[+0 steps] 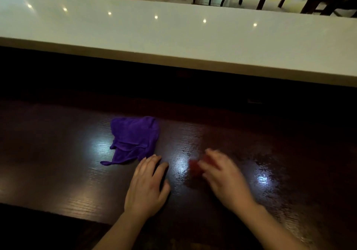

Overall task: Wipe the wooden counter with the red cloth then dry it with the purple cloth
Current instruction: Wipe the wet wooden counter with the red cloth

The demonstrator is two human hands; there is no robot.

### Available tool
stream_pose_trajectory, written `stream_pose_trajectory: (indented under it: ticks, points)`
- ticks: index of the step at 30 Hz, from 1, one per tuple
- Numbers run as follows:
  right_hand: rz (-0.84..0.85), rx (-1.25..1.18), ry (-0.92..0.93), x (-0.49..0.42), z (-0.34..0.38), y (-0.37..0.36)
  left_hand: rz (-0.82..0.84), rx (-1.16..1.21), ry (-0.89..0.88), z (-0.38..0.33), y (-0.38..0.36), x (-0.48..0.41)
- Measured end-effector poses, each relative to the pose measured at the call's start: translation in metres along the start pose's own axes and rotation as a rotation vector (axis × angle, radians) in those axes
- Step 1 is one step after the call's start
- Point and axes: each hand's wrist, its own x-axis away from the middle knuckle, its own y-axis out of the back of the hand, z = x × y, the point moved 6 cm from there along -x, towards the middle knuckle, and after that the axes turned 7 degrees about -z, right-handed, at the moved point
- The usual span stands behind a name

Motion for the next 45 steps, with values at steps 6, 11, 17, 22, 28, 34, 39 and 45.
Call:
stream_pose_trajectory:
  ticks: [6,11,17,22,28,34,39,45]
  points:
    - [-0.149,0.094,-0.329,0.005,-0.009,0.007,-0.002,-0.006,-0.003,-0.001,0.001,0.001]
    - [0.02,0.134,0.017,0.016,0.006,0.006,0.011,-0.023,-0.004,-0.001,0.002,0.001]
    - [-0.121,0.286,-0.484,0.014,-0.043,0.035,0.021,-0.044,0.005,-0.001,0.0,0.002]
    - [0.026,0.303,0.006,0.092,-0.016,0.04,0.028,-0.043,0.012,-0.002,0.001,0.001]
    - [-0.265,0.409,-0.853,0.106,-0.123,0.106,0.026,-0.068,0.006,-0.001,0.001,0.001]
    - [-0.045,0.381,-0.188,0.11,-0.05,0.067,0.058,-0.113,0.002,-0.007,0.0,-0.002]
    - [-0.159,0.309,-0.627,0.068,-0.063,0.063,0.091,-0.153,-0.018,-0.014,0.001,-0.001]
    - [0.025,0.167,0.084,0.048,0.013,0.009,0.126,-0.165,-0.033,-0.012,0.001,-0.001]
